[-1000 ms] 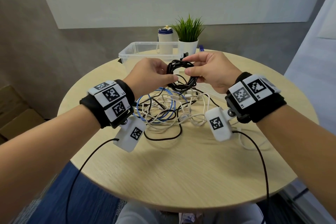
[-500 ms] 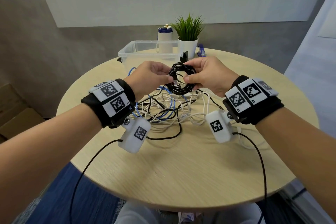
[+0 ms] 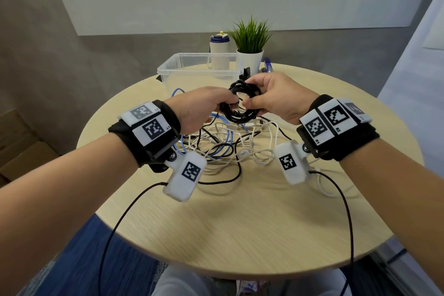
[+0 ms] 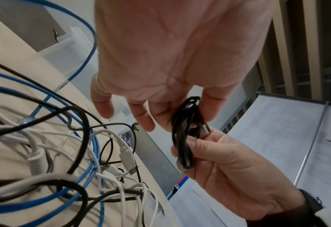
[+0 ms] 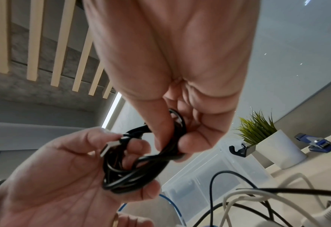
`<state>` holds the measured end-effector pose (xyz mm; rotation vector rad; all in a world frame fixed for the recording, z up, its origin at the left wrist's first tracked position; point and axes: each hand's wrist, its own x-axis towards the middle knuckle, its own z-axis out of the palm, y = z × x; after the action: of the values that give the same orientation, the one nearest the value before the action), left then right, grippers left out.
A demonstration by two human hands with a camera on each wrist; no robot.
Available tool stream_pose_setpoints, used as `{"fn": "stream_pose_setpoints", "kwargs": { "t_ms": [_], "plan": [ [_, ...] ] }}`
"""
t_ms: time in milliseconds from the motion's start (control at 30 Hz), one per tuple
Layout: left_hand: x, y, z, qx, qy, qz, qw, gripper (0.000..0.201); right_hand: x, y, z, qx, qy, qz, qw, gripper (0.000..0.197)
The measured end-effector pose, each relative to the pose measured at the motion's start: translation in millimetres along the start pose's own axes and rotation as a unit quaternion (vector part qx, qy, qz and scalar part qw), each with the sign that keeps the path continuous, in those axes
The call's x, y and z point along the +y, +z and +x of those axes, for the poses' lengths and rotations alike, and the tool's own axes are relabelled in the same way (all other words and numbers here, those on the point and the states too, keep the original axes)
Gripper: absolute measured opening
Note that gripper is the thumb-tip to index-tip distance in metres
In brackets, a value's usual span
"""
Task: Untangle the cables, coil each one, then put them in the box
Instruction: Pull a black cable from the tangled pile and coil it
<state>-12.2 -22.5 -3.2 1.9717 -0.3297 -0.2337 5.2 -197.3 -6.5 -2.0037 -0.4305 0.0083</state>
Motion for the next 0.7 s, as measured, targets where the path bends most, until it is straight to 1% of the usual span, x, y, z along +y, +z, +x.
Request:
{"fn": "stream_pose_setpoints", "kwargs": {
  "t_ms": [100,200,300,400,433,500,533,633,700],
  "plan": [
    [-0.4,0.7,2.1,-0.022,-0.02,0.011,1.0,0.013,0.8,-2.5,-1.4,-0.013,-0.001,0.004,1.0,0.03],
    [-1.9,1.2,4.0,-0.035,-0.034,0.006,0.999,0.006,3.8,-1.3,-1.2,-0.031,0.006,-0.004,0.999,0.029],
    [-1.1,-0.6,3.3,-0.046,-0.054,0.023,0.997,0.021,5.5,-0.4,-1.2,-0.036,0.024,0.001,0.999,0.026],
    [-2.4,-3.7,4.0,-0.055,-0.065,0.011,0.996,0.013,2.6,-1.6,-3.2,-0.039,0.042,0.035,0.998,0.025],
    [-2.9,-4.3,4.8,-0.066,-0.068,-0.004,0.995,0.016,1.6,-2.2,-3.9,-0.043,0.043,0.044,0.997,0.026],
    [-4.5,-5.2,5.8,-0.082,-0.071,-0.017,0.994,0.032,-0.4,-3.9,-5.6,-0.056,0.045,0.057,0.996,0.028],
    [-5.1,-6.2,6.7,-0.077,-0.073,-0.011,0.994,0.039,-1.0,-4.3,-6.4,-0.06,0.046,0.062,0.995,0.03],
    [-5.2,-7.6,6.6,-0.049,-0.066,0.065,0.994,0.048,-2.0,-2.7,-8.6,-0.063,0.046,0.067,0.995,0.034],
    [-4.3,-6.9,7.0,-0.025,-0.055,0.122,0.991,0.051,-3.4,-0.4,-10.0,-0.061,0.037,0.084,0.994,0.032]
  ]
}}
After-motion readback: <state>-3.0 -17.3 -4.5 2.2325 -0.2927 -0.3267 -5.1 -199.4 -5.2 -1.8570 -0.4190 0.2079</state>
